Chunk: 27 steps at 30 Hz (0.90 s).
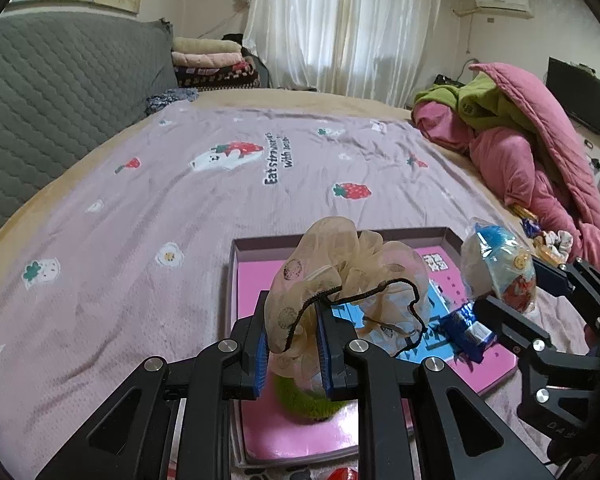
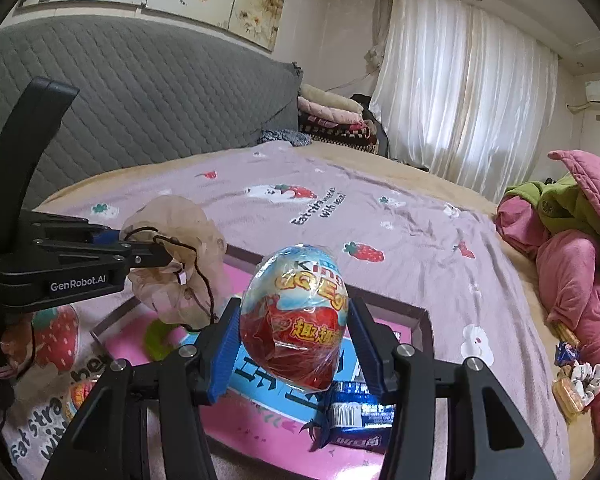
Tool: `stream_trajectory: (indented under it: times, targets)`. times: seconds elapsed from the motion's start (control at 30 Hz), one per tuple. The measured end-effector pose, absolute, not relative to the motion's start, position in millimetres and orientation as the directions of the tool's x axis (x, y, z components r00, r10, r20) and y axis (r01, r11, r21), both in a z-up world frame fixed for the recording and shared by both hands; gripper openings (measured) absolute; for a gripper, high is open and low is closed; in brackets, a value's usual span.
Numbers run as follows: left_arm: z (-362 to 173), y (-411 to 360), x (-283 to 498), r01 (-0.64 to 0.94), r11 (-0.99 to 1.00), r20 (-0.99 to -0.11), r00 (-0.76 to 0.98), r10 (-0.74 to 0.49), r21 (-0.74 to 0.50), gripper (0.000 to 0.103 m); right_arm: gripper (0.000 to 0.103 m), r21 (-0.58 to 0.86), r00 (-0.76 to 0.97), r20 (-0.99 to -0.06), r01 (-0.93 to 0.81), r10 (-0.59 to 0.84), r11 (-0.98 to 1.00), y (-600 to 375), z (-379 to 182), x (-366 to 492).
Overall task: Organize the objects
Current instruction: 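Carry the mesh bag and Kinder egg over the pink book in the tray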
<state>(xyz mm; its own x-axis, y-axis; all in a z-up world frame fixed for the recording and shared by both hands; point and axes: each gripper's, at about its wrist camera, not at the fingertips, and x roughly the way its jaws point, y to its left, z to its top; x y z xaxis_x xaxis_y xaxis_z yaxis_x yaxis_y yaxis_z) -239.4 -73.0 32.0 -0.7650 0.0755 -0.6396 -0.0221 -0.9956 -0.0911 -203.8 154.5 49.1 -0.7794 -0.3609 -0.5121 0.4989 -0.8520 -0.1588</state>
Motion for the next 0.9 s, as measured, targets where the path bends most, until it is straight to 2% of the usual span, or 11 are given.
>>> stream_trajectory:
  times: [0.33, 0.9]
  targets:
    - [17.9, -74.4, -247.1, -0.020, -0.994, -0.686, -0.722, 0.091, -0.110, 0.020, 0.053, -0.157, -0.759, -0.557, 0.495, -0.337, -0.855, 157.0, 33.1, -209.5]
    - [8.3, -65.2, -248.3, -0.021, -0.998, -0.702, -0.709, 0.061, -0.065, 0.020, 0.053, -0.160, -0.727, -0.609, 0.504, -0.317, -0.849, 155.3, 20.0, -214.2]
